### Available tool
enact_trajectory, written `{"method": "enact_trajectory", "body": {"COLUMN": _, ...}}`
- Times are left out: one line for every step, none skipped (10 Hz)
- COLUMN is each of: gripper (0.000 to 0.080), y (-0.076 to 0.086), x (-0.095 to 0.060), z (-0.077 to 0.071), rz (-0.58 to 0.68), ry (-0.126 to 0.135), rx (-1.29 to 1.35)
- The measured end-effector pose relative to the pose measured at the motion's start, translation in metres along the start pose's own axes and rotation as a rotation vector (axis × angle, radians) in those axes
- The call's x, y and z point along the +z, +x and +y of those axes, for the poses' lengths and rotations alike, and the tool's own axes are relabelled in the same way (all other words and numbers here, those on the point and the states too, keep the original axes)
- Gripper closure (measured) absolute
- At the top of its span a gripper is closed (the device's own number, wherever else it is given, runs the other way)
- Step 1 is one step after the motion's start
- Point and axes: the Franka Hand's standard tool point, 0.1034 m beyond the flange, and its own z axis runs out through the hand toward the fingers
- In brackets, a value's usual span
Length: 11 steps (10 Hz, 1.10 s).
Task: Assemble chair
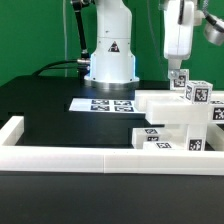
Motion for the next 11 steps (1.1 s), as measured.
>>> {"method": "enact_trajectory", "body": {"gripper": 0.0511, "y": -0.001, "x": 0.0, "z": 0.0, "rz": 0.0, "ry": 0.001, "rx": 0.017}}
{"method": "enact_trajectory", "body": {"gripper": 0.0502, "y": -0.001, "x": 0.0, "z": 0.0, "rz": 0.0, "ry": 0.001, "rx": -0.018}}
{"method": "enact_trajectory", "body": {"gripper": 0.0502, "y": -0.001, "x": 0.001, "z": 0.0, "rz": 0.001, "ry": 0.0, "rx": -0.034}}
{"method": "enact_trajectory", "body": {"gripper": 0.0325, "y": -0.002, "x": 0.001, "z": 0.001, "rz": 0.002, "ry": 0.0, "rx": -0.044}}
{"method": "enact_trajectory", "body": {"gripper": 0.0191, "y": -0.004, "x": 0.001, "z": 0.002, "rz": 0.006, "ry": 0.0, "rx": -0.106}}
{"method": "enact_trajectory", "body": {"gripper": 0.0191, "y": -0.008, "x": 0.001, "z": 0.003, "rz": 0.008, "ry": 0.0, "rx": -0.192}}
{"method": "enact_trajectory", "body": {"gripper": 0.0162, "y": -0.01, "x": 0.001, "z": 0.004, "rz": 0.008, "ry": 0.0, "rx": -0.304}}
{"method": "enact_trajectory", "body": {"gripper": 0.0152, "y": -0.012, "x": 0.001, "z": 0.005, "rz": 0.008, "ry": 0.001, "rx": -0.405}}
{"method": "enact_trajectory", "body": {"gripper": 0.0151, "y": -0.012, "x": 0.001, "z": 0.005, "rz": 0.009, "ry": -0.001, "rx": -0.471}}
{"method": "enact_trajectory", "body": {"gripper": 0.0151, "y": -0.011, "x": 0.002, "z": 0.005, "rz": 0.009, "ry": -0.002, "rx": -0.542}}
{"method": "enact_trajectory", "body": {"gripper": 0.0151, "y": -0.012, "x": 0.002, "z": 0.005, "rz": 0.009, "ry": -0.002, "rx": -0.656}}
